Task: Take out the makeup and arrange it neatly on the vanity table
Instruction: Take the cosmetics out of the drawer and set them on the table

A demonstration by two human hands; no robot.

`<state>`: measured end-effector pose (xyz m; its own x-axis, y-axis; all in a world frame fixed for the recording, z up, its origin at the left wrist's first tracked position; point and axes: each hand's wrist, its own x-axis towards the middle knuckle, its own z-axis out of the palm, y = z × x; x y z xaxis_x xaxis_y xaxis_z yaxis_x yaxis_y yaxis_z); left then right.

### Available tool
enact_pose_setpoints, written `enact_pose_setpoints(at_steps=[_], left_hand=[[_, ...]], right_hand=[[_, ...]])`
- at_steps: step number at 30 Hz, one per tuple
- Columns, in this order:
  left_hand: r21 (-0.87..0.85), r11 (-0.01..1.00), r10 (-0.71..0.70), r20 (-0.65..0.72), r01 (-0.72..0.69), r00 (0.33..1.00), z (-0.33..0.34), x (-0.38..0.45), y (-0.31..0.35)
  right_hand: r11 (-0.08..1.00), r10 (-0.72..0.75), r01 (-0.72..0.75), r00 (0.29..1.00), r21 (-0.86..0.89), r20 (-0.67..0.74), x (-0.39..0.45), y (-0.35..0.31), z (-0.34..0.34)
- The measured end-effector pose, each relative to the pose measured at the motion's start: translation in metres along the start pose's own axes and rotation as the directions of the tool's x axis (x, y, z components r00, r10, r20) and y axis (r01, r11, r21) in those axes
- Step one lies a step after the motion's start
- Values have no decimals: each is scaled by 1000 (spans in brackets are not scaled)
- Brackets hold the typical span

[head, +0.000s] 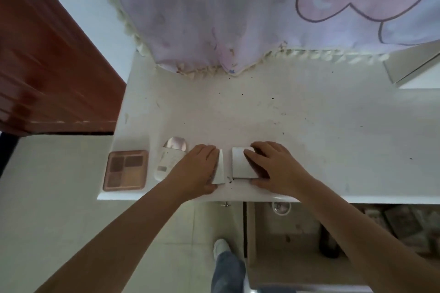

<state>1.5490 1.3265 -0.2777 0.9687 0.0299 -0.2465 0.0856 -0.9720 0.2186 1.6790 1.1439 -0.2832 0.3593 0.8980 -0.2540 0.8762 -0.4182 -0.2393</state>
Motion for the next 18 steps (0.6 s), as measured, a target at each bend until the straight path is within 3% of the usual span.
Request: enact_pose_setpoints(at_steps=[9, 11, 13, 15, 16, 18], left_hand=[[28, 999, -39, 83, 37, 996, -6, -7, 3], [44, 999, -14, -19, 15, 1000, -7, -14, 12], [18, 998, 59, -326, -56, 943, 7, -26, 28], [-5, 983, 158, -505, -185, 849, 29, -40, 56], [-19, 964, 220, -501, -265, 837, 44, -46, 73], [-81, 934, 292, -386, -347, 875, 74, -48, 107]], right_hand=[[1000, -15, 15, 1000, -13, 17, -5, -12, -4], [1000, 16, -15, 1000, 16, -7, -14, -14, -7], [997, 28, -11, 973, 76, -229, -36, -15, -5], [988, 81, 1, 848, 154, -524, -73, -13, 8], [985, 110, -11, 811, 173, -575, -95, -11, 18], [968, 209, -106, 839, 226, -503, -139, -1, 42]])
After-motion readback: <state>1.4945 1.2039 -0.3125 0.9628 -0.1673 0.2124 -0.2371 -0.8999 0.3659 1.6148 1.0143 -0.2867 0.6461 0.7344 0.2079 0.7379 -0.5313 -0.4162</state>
